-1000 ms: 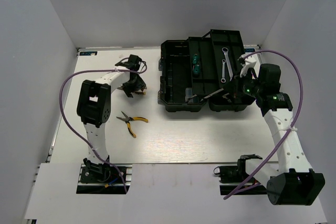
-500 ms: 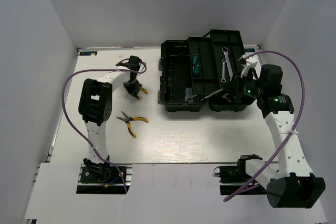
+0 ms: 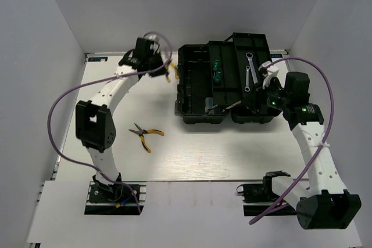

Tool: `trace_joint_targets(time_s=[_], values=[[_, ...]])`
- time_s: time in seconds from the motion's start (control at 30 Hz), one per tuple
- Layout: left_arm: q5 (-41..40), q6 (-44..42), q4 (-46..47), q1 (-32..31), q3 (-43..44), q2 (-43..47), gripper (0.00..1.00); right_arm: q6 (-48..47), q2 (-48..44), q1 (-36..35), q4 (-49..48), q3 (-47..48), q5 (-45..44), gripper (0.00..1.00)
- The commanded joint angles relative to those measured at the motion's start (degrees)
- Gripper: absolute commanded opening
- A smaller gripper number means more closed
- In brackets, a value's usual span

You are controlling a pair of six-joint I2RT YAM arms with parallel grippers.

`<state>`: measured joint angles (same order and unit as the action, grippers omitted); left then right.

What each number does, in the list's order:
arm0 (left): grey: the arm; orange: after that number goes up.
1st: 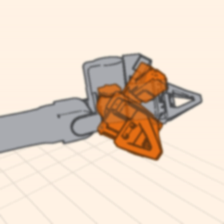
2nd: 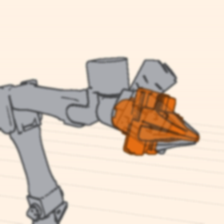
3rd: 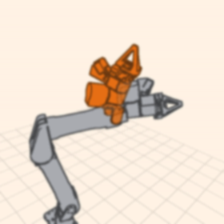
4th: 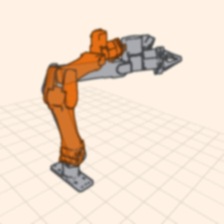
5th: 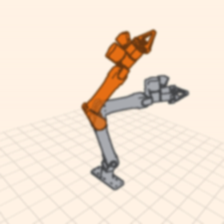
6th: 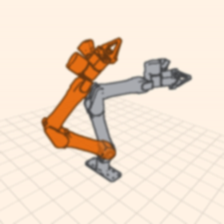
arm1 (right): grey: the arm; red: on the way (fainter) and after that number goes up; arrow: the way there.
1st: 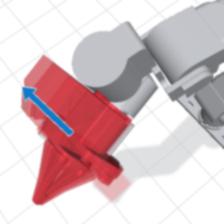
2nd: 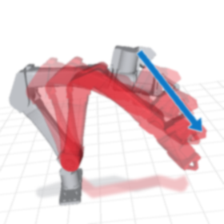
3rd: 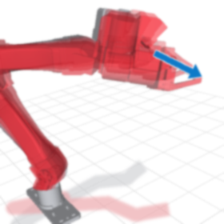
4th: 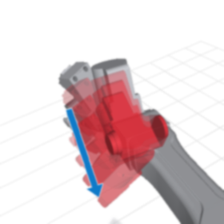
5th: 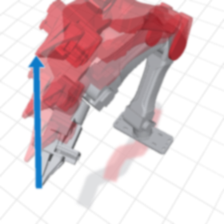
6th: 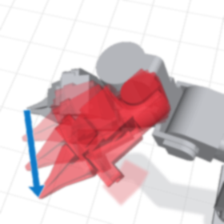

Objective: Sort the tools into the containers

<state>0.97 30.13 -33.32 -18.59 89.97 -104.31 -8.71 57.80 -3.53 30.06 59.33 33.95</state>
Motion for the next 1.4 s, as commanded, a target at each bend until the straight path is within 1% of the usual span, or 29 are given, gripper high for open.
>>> trace_joint_targets(time_s=[0.0, 0.03, 0.13, 0.3, 0.33, 0.37, 0.4, 0.47, 0.5, 0.53, 0.57, 0.6, 0.67, 0.77, 0.8, 0.83, 0.87, 0.9, 0.93, 0.97, 1.0, 1.03, 1.07, 1.1, 1.13, 1.17, 1.2, 1.33, 1.37], values=[[24.24, -11.39, 4.61, -3.20, 14.10, -5.88, 0.00, -2.45, 1.61, -1.56, 2.70, 2.09, 3.47, 0.37], [25.12, -13.85, 1.45, -4.16, 16.52, -8.08, 0.00, -2.80, 2.57, -2.00, 3.15, 2.54, 3.92, 0.27], [24.52, -14.49, 1.42, -7.25, 19.97, -11.17, 0.00, -4.03, 3.90, -4.03, 5.00, 3.95, 4.72, 0.15], [23.11, -15.53, -1.04, -9.27, 22.43, -13.45, 0.00, -6.40, 7.67, -9.73, 6.41, 6.84, 4.10, 0.13], [21.37, -15.54, -1.57, -9.27, 22.96, -14.16, 0.03, -7.02, 8.29, -10.35, 7.45, 8.33, 4.10, 0.14], [21.35, -15.54, -2.09, -9.79, 22.97, -14.16, 0.10, -7.11, 10.12, -11.92, 7.81, 9.04, 3.93, 0.19], [20.83, -15.54, -2.10, -9.80, 22.97, -14.16, 0.27, -7.28, 10.83, -13.77, 7.82, 10.44, 3.75, 0.21], [19.43, -15.54, -2.10, -9.80, 22.97, -14.16, 0.50, -8.25, 12.94, -17.28, 8.52, 12.64, 2.44, 0.28], [18.90, -15.54, -2.10, -10.32, 22.97, -14.16, 0.68, -8.86, 14.52, -19.39, 9.39, 14.30, 1.65, 0.30], [18.37, -15.54, -2.10, -10.33, 23.92, -14.16, 0.74, -9.83, 15.06, -20.45, 10.44, 15.97, 1.12, 0.32], [18.36, -15.54, -2.62, -10.33, 25.67, -14.16, 0.76, -10.18, 16.10, -21.51, 11.58, 16.86, 0.94, 0.37], [16.62, -15.54, -3.41, -10.33, 26.47, -14.16, 0.76, -11.06, 18.38, -24.74, 12.20, 18.52, 0.50, 0.39], [14.86, -15.54, -4.37, -10.33, 28.84, -12.94, 0.77, -12.47, 20.32, -26.96, 14.48, 21.17, 0.15, 0.40], [9.16, -12.74, -4.30, -9.01, 25.44, -5.14, 0.77, -14.14, 25.24, -33.62, 15.20, 23.46, -1.16, 0.42], [2.87, -11.07, -2.99, -9.01, 23.08, -1.98, 0.77, -15.01, 27.00, -34.87, 14.94, 24.07, -1.52, 0.43], [-1.28, -10.54, -2.98, -8.40, 18.62, 5.19, 0.80, -14.93, 27.71, -37.23, 14.41, 24.43, -1.87, 0.43], [-11.33, -9.75, -4.20, -8.39, 16.40, 8.83, 0.82, -15.02, 29.89, -39.60, 13.97, 25.04, -4.75, 0.45], [-15.96, -8.78, -7.17, -7.78, 13.94, 12.26, 0.82, -14.67, 30.87, -41.02, 13.27, 26.35, -6.08, 0.50], [-19.92, -6.08, -8.68, -7.78, 7.82, 15.86, 0.88, -14.23, 34.71, -44.42, 12.74, 27.06, -9.14, 0.54], [-27.87, -4.13, -10.08, -7.08, 3.93, 23.38, 0.91, -13.79, 36.05, -45.76, 12.13, 27.67, -11.00, 0.57], [-30.56, -2.64, -10.88, -7.07, -0.54, 27.54, 0.94, -11.18, 37.55, -46.82, 9.86, 30.03, -18.24, 0.67], [-32.77, -0.27, -10.89, -7.07, -9.99, 31.85, 0.99, -9.94, 42.09, -49.62, 8.97, 31.01, -20.66, 0.69], [-36.18, 0.62, -10.89, -7.07, -14.61, 35.98, 0.99, -8.79, 43.96, -50.34, 8.18, 34.94, -22.77, 0.69], [-37.70, 1.41, -10.89, -6.55, -18.74, 43.94, 0.99, -6.61, 45.46, -51.04, 8.34, 36.54, -26.79, 0.69], [-38.93, 3.08, -10.37, -6.55, -25.48, 47.67, 0.99, -6.06, 50.60, -52.96, 8.34, 38.12, -28.14, 0.69], [-41.90, 4.05, -10.97, -6.55, -28.07, 50.84, 0.99, -5.27, 52.14, -53.68, 8.69, 42.75, -29.37, 0.69], [-42.97, 4.67, -10.98, -6.55, -31.67, 56.53, 0.99, -4.66, 55.28, -54.47, 9.13, 44.28, -31.82, 0.69], [-48.07, 8.45, -14.84, -6.55, -36.88, 67.71, 0.99, -4.91, 64.44, -56.67, 10.45, 52.80, -35.61, 0.70], [-48.60, 8.45, -14.84, -6.55, -37.85, 69.84, 0.99, -4.57, 68.89, -56.85, 10.80, 55.60, -35.71, 0.70]])
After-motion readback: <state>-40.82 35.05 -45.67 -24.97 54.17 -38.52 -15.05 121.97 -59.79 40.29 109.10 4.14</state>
